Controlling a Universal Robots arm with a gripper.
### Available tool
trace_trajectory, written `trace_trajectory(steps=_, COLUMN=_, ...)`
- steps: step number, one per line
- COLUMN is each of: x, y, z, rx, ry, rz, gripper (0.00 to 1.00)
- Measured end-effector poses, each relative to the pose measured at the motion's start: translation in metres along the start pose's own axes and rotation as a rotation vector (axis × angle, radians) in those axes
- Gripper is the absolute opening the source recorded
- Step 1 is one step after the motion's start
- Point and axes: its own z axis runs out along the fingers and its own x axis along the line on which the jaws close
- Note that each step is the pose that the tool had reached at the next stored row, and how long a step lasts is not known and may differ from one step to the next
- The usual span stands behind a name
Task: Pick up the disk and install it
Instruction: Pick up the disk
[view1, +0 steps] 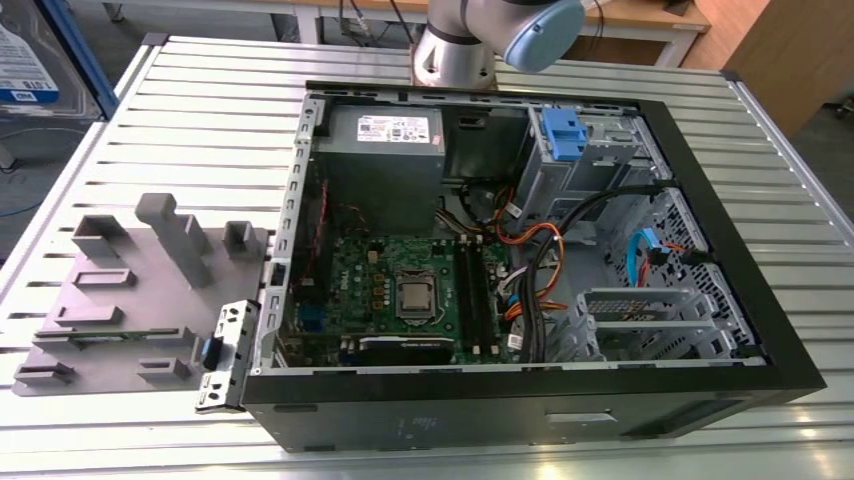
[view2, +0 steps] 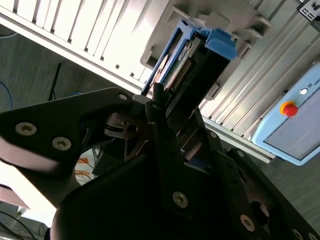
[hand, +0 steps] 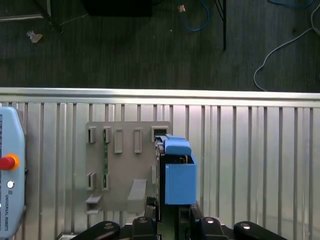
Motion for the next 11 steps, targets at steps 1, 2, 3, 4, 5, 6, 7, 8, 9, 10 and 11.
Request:
trace_trajectory(steps=1, x=0.0, y=0.0, z=-0.0002, rx=-0.0001, ry=0.0, rz=0.0, gripper=0.35)
trace_trajectory(steps=2, x=0.0, y=0.0, z=-0.0002, rx=0.0, ry=-0.0001, rz=0.0, gripper=0.35)
trace_trajectory(steps=3, x=0.0, y=0.0, z=-0.0002, rx=0.0001, ry=-0.0001, rz=0.0, gripper=0.35)
trace_trajectory(steps=4, x=0.0, y=0.0, z=-0.0003, rx=0.0001, ry=-0.0001, rz=0.0, gripper=0.35)
trace_trajectory(steps=5, x=0.0, y=0.0, z=-0.0003, rx=0.0, ry=0.0, rz=0.0, gripper=0.35)
trace_trajectory(steps=6, x=0.0, y=0.0, z=-0.0004, rx=0.0, ry=0.0, rz=0.0, gripper=0.35)
trace_trajectory(steps=7, x=0.0, y=0.0, z=-0.0004, rx=0.0, ry=0.0, rz=0.0, gripper=0.35)
trace_trajectory(steps=8, x=-0.0001, y=-0.0001, z=-0.0004, rx=0.0001, ry=-0.0001, rz=0.0, gripper=0.35)
trace_trajectory(steps=9, x=-0.0001, y=-0.0004, z=-0.0004, rx=0.0, ry=-0.0001, rz=0.0, gripper=0.35)
trace_trajectory(steps=10, x=-0.0001, y=-0.0011, z=-0.0005, rx=-0.0001, ry=0.0, rz=0.0, gripper=0.35)
trace_trajectory(steps=11, x=0.0, y=-0.002, z=-0.0004, rx=0.0, ry=-0.0001, rz=0.0, gripper=0.35)
